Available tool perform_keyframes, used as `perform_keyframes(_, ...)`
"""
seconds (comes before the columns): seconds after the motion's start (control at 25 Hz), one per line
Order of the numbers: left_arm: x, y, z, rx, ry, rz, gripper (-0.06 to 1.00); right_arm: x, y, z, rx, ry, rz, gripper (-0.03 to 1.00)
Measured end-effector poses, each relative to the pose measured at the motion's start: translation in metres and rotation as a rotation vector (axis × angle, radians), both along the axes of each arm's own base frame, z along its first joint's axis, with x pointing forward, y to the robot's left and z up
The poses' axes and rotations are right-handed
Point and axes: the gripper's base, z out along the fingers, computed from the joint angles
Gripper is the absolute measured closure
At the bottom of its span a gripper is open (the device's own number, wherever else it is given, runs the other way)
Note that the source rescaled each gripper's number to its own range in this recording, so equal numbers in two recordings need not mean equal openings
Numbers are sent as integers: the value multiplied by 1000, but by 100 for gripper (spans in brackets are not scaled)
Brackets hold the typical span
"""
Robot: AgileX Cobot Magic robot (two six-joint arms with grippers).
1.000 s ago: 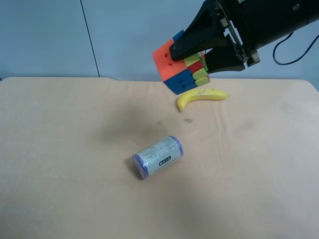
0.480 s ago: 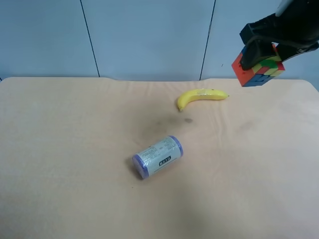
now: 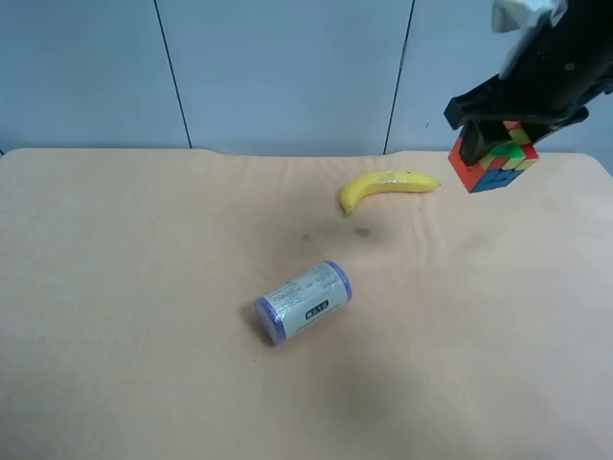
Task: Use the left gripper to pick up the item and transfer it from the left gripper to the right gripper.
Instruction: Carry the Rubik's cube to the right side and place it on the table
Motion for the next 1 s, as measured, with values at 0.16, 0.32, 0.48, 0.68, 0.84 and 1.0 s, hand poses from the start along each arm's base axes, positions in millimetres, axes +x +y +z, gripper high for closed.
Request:
perform_keyframes(0.16, 0, 0, 0, 0, 0, 0, -6, 16, 5, -26, -13, 43, 4, 96)
perform_keyframes(0.32, 0, 0, 0, 0, 0, 0, -6, 30, 10, -51, -22, 74, 10, 96)
perform_keyframes(0.48, 0, 0, 0, 0, 0, 0, -6, 41, 14, -75, -30, 105, 14, 96)
perform_keyframes(0.68, 0, 0, 0, 0, 0, 0, -6, 50, 17, -103, -45, 158, 16, 96)
perform_keyframes(0.84, 0, 0, 0, 0, 0, 0, -6, 53, 19, -124, -56, 208, 15, 96)
perform_keyframes(1.0, 0, 0, 0, 0, 0, 0, -6, 55, 20, -137, -60, 238, 13, 96)
